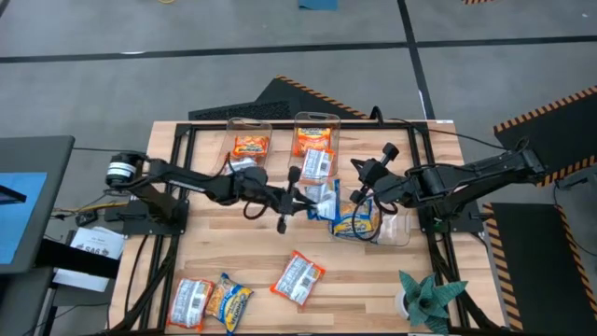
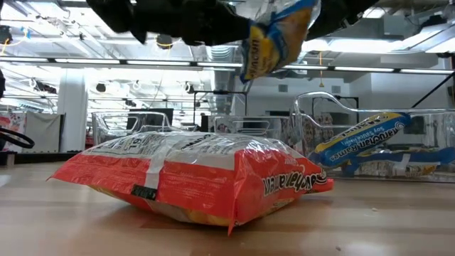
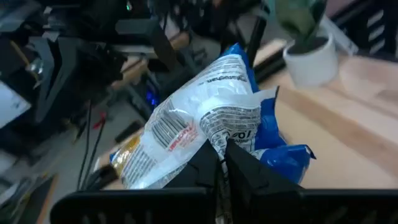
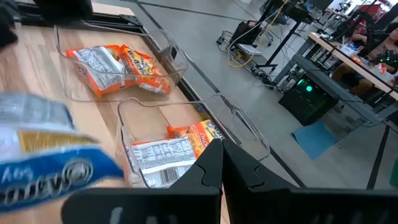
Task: Sort Maruchan noodles
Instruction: Put the blue bag into the right transparent bin, then move the orange bag to the center of the table
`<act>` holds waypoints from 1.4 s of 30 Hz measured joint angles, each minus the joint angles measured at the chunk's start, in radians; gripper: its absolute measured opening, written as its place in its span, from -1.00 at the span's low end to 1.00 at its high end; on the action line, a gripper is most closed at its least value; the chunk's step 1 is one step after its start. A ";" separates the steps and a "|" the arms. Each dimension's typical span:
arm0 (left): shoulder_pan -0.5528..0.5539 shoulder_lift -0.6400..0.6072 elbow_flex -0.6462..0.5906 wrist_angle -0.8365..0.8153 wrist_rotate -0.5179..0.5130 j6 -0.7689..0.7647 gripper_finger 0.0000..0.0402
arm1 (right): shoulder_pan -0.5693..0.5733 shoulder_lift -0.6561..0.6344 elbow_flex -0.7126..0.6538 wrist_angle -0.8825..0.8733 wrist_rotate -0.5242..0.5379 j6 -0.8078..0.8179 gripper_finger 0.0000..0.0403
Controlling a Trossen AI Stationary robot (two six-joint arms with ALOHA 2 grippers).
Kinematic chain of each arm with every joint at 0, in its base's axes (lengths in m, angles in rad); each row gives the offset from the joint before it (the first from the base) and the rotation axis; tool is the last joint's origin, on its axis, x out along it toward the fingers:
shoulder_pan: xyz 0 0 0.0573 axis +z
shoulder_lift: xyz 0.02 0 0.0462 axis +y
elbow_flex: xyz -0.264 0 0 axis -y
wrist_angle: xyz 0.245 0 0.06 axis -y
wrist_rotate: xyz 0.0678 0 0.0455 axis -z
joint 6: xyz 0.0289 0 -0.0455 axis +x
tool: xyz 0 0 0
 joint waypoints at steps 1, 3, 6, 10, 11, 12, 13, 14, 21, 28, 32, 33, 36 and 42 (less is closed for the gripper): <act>0.008 0.025 0.000 0.056 0.033 -0.012 -1.00 | 0.000 0.000 0.000 0.000 0.000 0.000 -0.89; 0.019 0.083 0.001 0.183 0.094 -0.031 -1.00 | 0.000 0.000 0.000 0.000 0.001 0.000 -0.89; 0.029 0.186 0.044 0.306 0.171 -0.070 -1.00 | 0.000 0.000 0.000 0.000 0.001 0.000 -0.89; 0.031 0.323 0.163 0.327 0.214 -0.080 -1.00 | 0.000 0.000 0.000 0.004 0.001 0.000 -0.89; 0.031 0.351 0.193 0.314 0.211 -0.075 -1.00 | 0.000 0.000 0.000 0.008 0.002 0.000 -0.89; 0.031 0.381 0.225 0.298 0.201 -0.065 -1.00 | 0.000 0.000 0.000 0.008 0.002 0.000 -0.89; 0.031 0.406 0.254 0.282 0.182 -0.055 -1.00 | 0.000 0.000 0.000 0.006 0.002 0.000 -0.89; 0.031 0.425 0.274 0.261 0.158 -0.052 -1.00 | 0.000 0.000 0.000 0.006 0.002 0.000 -0.89; 0.033 0.488 0.378 0.154 0.056 -0.065 -0.74 | 0.000 0.000 0.000 0.001 0.002 0.000 -0.89; 0.024 0.472 0.411 0.078 0.050 -0.111 -0.22 | 0.000 0.000 0.000 0.002 0.002 0.000 -0.89; 0.024 0.411 0.412 -0.083 0.049 -0.095 0.00 | 0.000 0.000 0.000 -0.001 0.003 0.000 -0.89; 0.024 0.391 0.412 -0.140 0.049 -0.087 0.03 | 0.000 0.000 0.000 0.000 0.003 0.000 -0.89; 0.026 0.306 0.411 -0.356 0.048 -0.082 0.06 | 0.000 0.000 0.000 -0.003 0.003 0.000 -0.89; 0.052 0.065 0.352 -0.720 0.059 -0.175 0.05 | 0.000 0.000 0.000 -0.013 0.003 -0.001 -0.89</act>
